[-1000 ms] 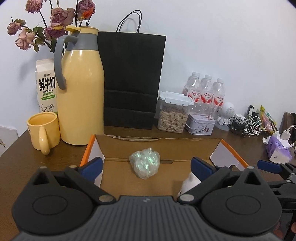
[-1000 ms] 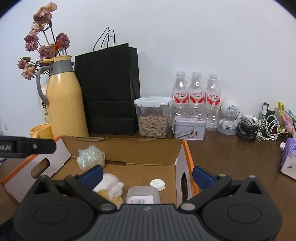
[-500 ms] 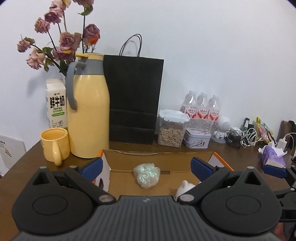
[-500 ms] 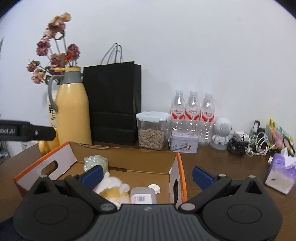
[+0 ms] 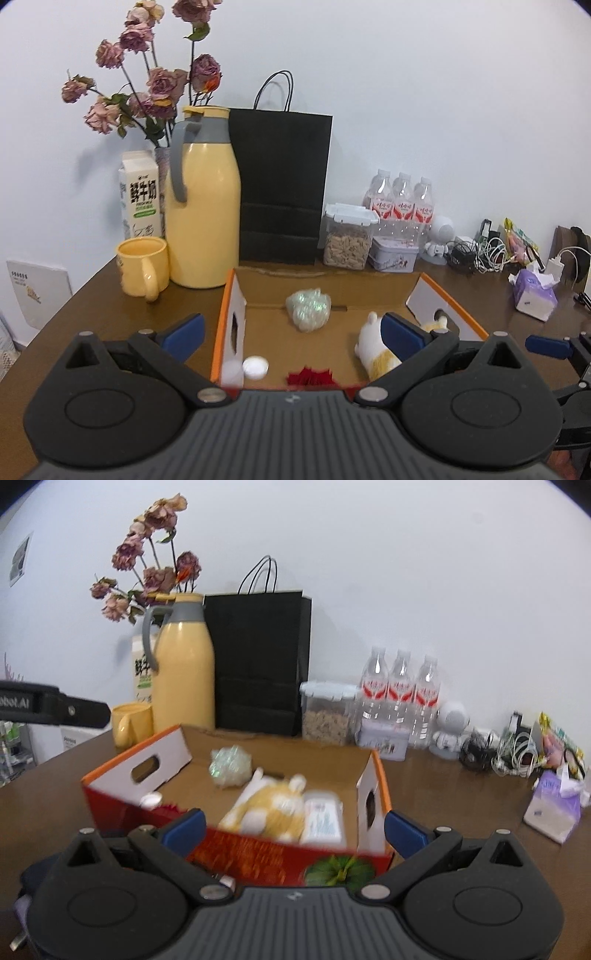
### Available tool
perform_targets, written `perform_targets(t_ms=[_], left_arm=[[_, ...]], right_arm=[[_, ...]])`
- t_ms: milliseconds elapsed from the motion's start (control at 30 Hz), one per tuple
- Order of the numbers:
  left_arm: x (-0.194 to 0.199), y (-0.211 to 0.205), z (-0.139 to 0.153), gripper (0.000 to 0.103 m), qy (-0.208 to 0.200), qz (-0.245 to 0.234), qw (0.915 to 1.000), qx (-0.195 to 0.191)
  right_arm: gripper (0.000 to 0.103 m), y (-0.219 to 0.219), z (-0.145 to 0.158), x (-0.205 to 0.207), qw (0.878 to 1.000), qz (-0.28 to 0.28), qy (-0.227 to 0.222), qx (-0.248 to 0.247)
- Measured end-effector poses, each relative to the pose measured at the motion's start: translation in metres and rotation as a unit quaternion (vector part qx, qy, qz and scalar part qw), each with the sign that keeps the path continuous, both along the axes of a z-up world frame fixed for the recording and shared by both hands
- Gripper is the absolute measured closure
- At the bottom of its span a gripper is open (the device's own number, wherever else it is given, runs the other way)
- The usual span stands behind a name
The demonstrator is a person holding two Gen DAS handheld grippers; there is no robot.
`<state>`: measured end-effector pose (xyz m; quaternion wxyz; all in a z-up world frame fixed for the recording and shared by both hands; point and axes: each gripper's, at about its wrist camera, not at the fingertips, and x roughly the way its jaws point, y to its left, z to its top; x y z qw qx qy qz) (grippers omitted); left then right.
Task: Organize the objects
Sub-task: 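Withdraw both tools from the box back toward the table items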
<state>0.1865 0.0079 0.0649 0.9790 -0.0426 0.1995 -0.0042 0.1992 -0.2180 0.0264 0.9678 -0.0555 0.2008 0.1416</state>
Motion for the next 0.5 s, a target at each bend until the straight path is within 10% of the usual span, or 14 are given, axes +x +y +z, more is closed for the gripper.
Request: perform_targets(t_ms=[500], left_arm=[[-0.057, 0.008, -0.034, 0.0, 0.073, 0.004, 0.9973, 0.005]], right_arm=[[0.0, 0.011, -0.046, -0.047, 0.995, 0.019, 0.092, -0.015]])
